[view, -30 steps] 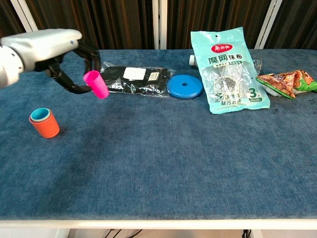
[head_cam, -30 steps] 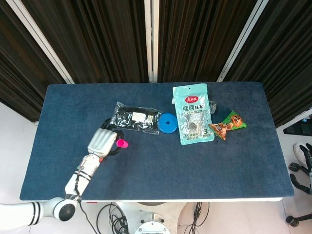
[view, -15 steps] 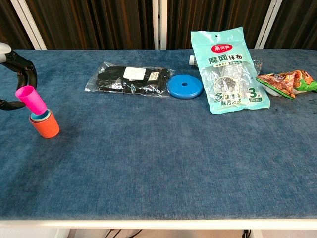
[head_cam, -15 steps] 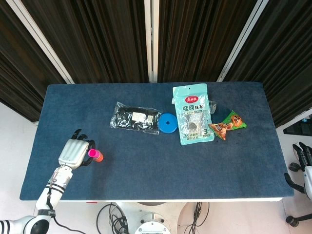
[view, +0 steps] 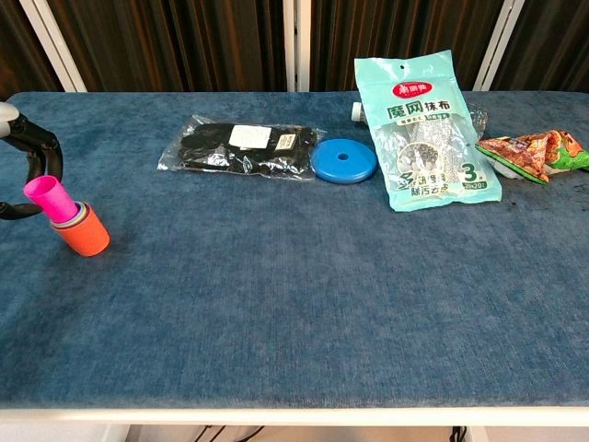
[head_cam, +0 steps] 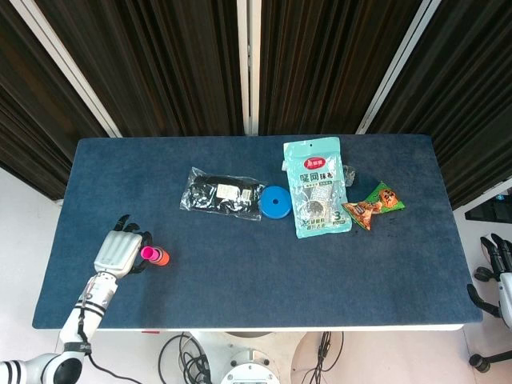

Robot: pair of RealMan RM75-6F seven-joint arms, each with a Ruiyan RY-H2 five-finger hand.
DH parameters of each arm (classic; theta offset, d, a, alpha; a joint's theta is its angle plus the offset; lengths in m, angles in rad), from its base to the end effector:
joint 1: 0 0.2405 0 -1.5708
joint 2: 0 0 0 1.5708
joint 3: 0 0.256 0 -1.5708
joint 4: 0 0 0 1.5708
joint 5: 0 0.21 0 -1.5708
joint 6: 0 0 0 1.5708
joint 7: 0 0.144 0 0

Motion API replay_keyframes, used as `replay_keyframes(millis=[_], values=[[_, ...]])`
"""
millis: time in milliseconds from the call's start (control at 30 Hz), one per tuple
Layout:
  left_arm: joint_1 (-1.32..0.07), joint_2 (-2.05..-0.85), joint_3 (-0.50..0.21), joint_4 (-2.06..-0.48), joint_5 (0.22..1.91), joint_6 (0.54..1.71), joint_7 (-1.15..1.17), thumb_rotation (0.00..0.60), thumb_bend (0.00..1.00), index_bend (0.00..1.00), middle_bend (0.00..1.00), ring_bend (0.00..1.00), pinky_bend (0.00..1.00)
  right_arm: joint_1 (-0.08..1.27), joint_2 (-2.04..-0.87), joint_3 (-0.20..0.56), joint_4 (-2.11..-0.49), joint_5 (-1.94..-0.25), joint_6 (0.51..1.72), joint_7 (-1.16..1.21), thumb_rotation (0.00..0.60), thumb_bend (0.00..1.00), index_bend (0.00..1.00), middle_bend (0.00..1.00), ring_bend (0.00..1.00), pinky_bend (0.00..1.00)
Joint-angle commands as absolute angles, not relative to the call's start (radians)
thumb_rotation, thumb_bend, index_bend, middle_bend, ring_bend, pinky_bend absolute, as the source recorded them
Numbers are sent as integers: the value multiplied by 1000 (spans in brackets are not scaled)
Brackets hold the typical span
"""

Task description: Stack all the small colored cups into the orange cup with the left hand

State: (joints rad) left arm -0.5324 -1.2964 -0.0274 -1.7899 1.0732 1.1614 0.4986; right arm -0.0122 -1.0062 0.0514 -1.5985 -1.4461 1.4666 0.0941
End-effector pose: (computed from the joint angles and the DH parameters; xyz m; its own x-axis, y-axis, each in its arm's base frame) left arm -0.2158 0.2705 0.0496 0.5196 0.2883 0.8043 0.8540 -0.2032 -0.4789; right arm -0.3444 -0.1493 0.1997 0.4166 -0.0453 0.9080 -0.8976 0.1381 0.4187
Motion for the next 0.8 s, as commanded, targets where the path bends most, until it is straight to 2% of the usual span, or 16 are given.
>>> replay_keyframes(millis=[33,133,200,367,467,600,800], values=[[-527,-1296,-25,-1789,1097,1156,472,600,289,319,407,201,81,-13,-1006,52,-1599,-1445,1467,93,600,267,0,0,0,0],[-523,-1292,-28,-1793,1133,1154,431,600,252,103,181,103,60,-13,-1007,51,-1599,-1443,1467,92,600,267,0,0,0,0],[-514,-1287,-32,-1790,1168,1178,412,600,235,69,121,69,50,-13,-1008,50,-1599,-1443,1466,91,600,268,0,0,0,0],[-448,-1245,-24,-1811,1238,1300,401,600,208,68,109,54,28,-15,-1009,39,-1590,-1454,1463,81,600,268,0,0,0,0],[-378,-1222,17,-1789,1313,1394,364,600,183,72,100,31,26,-16,-1017,28,-1562,-1473,1465,73,600,266,0,0,0,0],[-268,-1181,94,-1721,1399,1477,190,600,159,58,0,0,8,-13,-1044,14,-1495,-1510,1470,104,600,249,0,0,0,0],[-169,-1189,133,-1627,1456,1555,87,600,147,43,0,0,0,-3,-1079,5,-1438,-1564,1490,154,600,241,0,0,0,0]])
